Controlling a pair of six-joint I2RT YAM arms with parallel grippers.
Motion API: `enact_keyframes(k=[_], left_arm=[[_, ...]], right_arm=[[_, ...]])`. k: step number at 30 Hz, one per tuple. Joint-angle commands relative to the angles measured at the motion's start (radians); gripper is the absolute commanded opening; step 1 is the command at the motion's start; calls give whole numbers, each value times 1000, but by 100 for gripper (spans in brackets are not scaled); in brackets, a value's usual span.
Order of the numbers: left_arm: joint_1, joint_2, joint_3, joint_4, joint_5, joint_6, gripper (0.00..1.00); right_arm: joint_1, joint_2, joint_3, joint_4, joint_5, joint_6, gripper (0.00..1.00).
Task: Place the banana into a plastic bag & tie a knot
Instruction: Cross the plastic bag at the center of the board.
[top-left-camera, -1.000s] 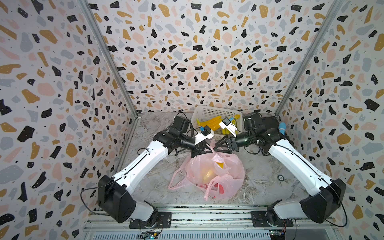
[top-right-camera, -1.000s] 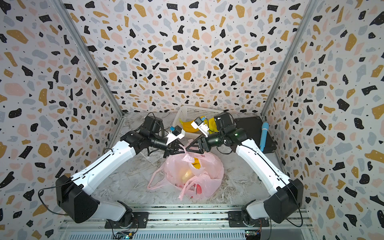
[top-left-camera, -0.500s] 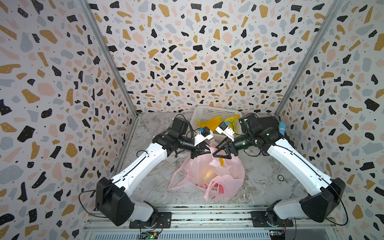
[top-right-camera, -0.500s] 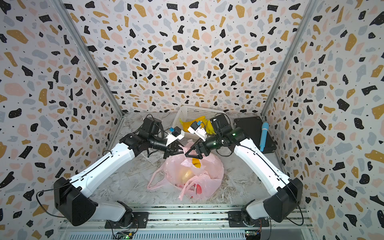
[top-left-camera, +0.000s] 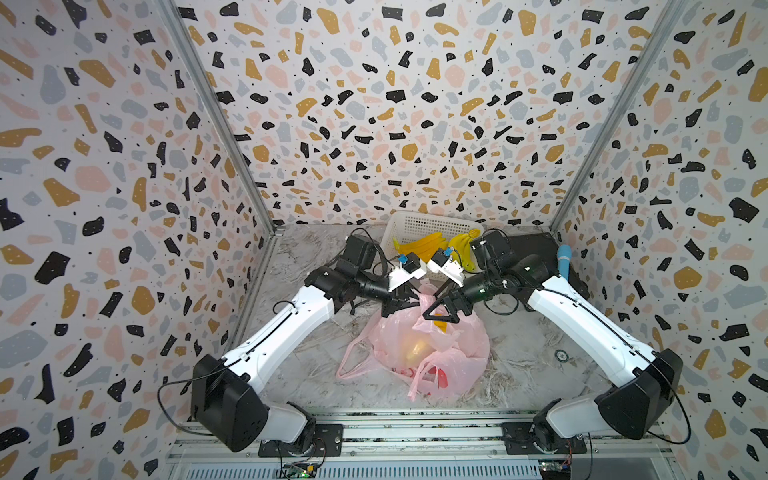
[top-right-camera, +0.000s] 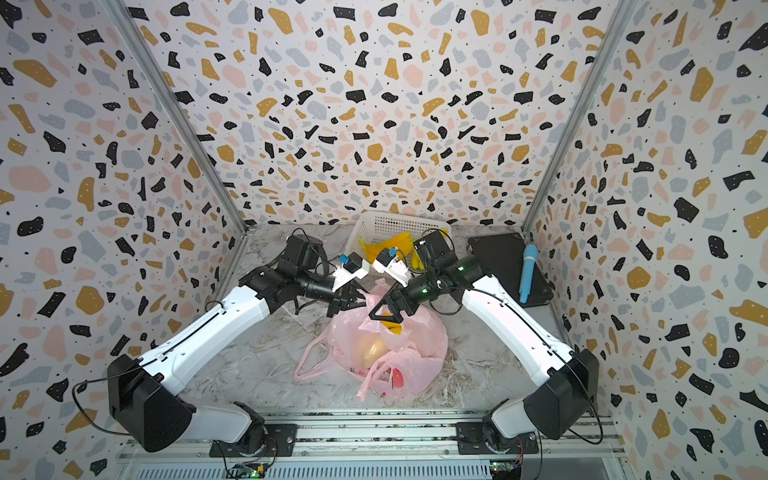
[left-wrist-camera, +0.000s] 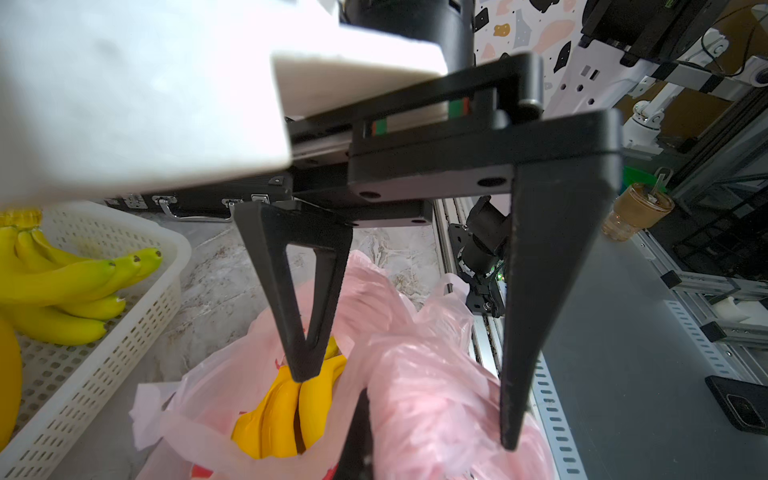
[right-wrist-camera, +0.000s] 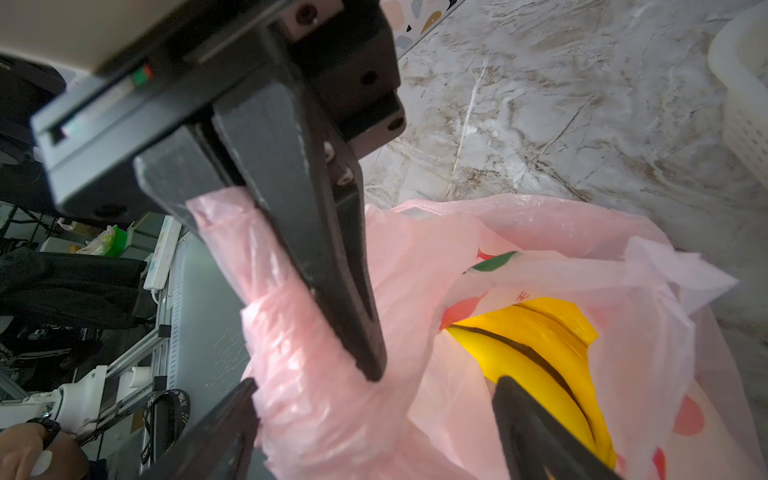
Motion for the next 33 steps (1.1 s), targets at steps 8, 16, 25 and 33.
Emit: enact_keyframes(k=[8,16,25,33], left_arm=[[2,-33,-14,32,-33,-20,0],[-8,-43,-15,16,-76,-25,0],[-22,-59,-31,-15,-118,-25,0],[-28,-75,-57,-49,-132,-28,0]], right_arm=[[40,-5,41,23,65,21,80],[54,16,59,8,121,26,56],[57,31,138,-134,254,-7,0],[57,67,264,-311,349,-67,0]])
